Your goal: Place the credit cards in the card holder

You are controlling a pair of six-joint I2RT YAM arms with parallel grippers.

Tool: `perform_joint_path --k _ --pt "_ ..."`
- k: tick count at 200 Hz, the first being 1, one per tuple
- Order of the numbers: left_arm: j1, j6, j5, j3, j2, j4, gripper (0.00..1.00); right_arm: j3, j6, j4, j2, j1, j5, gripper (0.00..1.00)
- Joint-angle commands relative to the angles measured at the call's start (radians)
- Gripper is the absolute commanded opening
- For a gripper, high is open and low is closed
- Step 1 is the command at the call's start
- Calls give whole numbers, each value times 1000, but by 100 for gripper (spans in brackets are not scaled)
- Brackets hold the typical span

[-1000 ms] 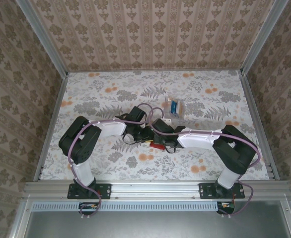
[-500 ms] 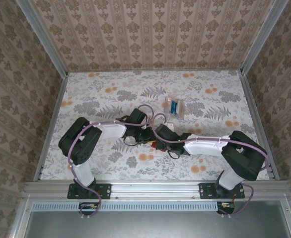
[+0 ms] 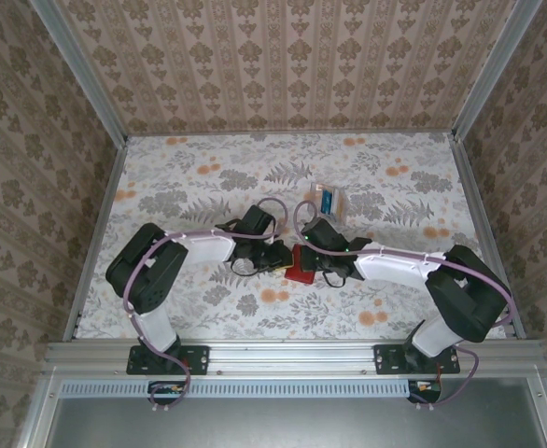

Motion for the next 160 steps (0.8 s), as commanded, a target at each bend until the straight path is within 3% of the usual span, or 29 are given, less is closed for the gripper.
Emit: perform_joint_path --k 1,65,160 --pt "-12 1 -19 -27 -31 -21 19 47 -63 -48 14 -4 -15 0" --pt "-18 -9 -30 -36 -46 -17 19 64 -61 -44 71 -2 -50 0" --pt "-32 -24 -38 -40 -35 -4 19 23 -55 -39 30 -5 -7 0"
